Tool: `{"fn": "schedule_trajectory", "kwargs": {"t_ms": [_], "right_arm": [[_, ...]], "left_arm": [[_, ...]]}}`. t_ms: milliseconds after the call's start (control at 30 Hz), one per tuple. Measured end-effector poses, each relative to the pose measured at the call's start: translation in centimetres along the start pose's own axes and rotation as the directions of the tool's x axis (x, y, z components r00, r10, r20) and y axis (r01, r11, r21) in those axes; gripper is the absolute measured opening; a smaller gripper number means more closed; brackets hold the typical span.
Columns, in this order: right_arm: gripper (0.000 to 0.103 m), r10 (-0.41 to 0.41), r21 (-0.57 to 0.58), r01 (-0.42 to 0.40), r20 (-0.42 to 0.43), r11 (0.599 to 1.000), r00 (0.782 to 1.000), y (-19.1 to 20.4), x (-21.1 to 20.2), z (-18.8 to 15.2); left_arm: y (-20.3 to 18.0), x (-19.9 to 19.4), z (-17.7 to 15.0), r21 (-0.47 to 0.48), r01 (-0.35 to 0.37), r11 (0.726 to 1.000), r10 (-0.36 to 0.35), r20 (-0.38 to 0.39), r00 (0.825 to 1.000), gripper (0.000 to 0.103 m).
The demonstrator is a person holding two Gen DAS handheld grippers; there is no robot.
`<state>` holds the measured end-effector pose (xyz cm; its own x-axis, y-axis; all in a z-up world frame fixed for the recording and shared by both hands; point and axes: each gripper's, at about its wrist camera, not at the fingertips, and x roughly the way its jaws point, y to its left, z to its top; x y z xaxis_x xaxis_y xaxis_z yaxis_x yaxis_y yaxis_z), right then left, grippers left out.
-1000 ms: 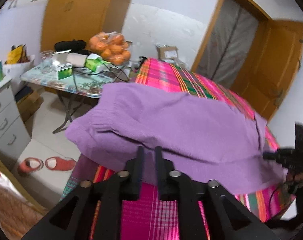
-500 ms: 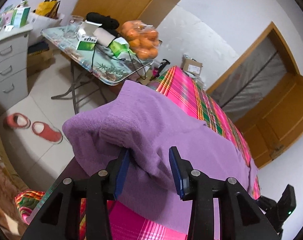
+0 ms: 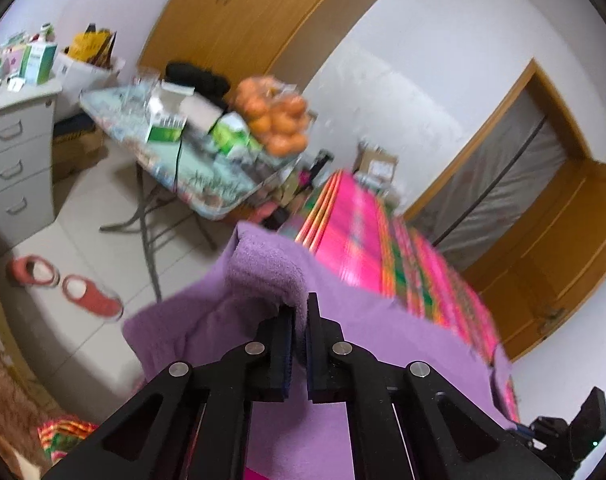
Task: Fold clothes
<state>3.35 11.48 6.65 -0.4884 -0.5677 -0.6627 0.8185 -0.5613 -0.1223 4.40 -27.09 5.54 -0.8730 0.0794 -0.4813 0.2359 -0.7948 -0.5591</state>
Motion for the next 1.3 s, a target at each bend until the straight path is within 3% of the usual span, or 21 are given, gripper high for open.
{"fn": "schedule_trajectory", "kwargs": {"t_ms": [100, 333, 633, 833, 1000, 1100, 1300], "right_arm": [[0.005, 0.054, -0.045, -0.054, -0.014, 0.997, 0.998, 2.1, -0.4, -0.2], [0.006, 0.122, 0.033, -0.119, -0.145, 0.992, 0.982, 3.0, 3.6, -3.1], [0.006, 0.134, 0.047, -0.128, -0.159, 0.991, 0.978, 3.7, 3.8, -4.0], [0.017, 0.183, 0.051, -0.177, -0.157, 0.983, 0.971, 3.9, 3.1, -4.0], [0.016, 0.207, 0.066, -0.202, -0.088, 0.977, 0.974, 3.4, 1.9, -3.3], [0.016, 0.192, 0.102, -0.186, -0.053, 0.977, 0.98, 2.6, 2.4, -2.5], [0.017, 0.218, 0.132, -0.201, -0.131, 0.971, 0.967, 3.0, 5.5, -2.9]], "left_arm": [[1.1, -0.9, -0.3, 0.006, -0.006, 1.0, 0.006, 0.01, 1.0, 0.004], [5.1, 1.2, -3.3, -0.032, -0.076, 0.997, 0.072, -0.105, 0.992, 0.004], [5.7, 0.8, -4.3, -0.014, -0.073, 0.997, 0.071, -0.109, 0.992, 0.004], [6.1, -0.9, -4.3, -0.008, -0.082, 0.997, 0.081, -0.1, 0.992, 0.007], [5.8, -2.7, -3.8, 0.0, -0.112, 0.994, 0.112, -0.052, 0.992, 0.005], [4.2, -3.1, -3.2, 0.018, -0.079, 0.997, 0.08, -0.017, 0.997, 0.004], [1.8, -0.2, -4.2, 0.074, -0.043, 0.996, 0.05, -0.096, 0.994, 0.004]]}}
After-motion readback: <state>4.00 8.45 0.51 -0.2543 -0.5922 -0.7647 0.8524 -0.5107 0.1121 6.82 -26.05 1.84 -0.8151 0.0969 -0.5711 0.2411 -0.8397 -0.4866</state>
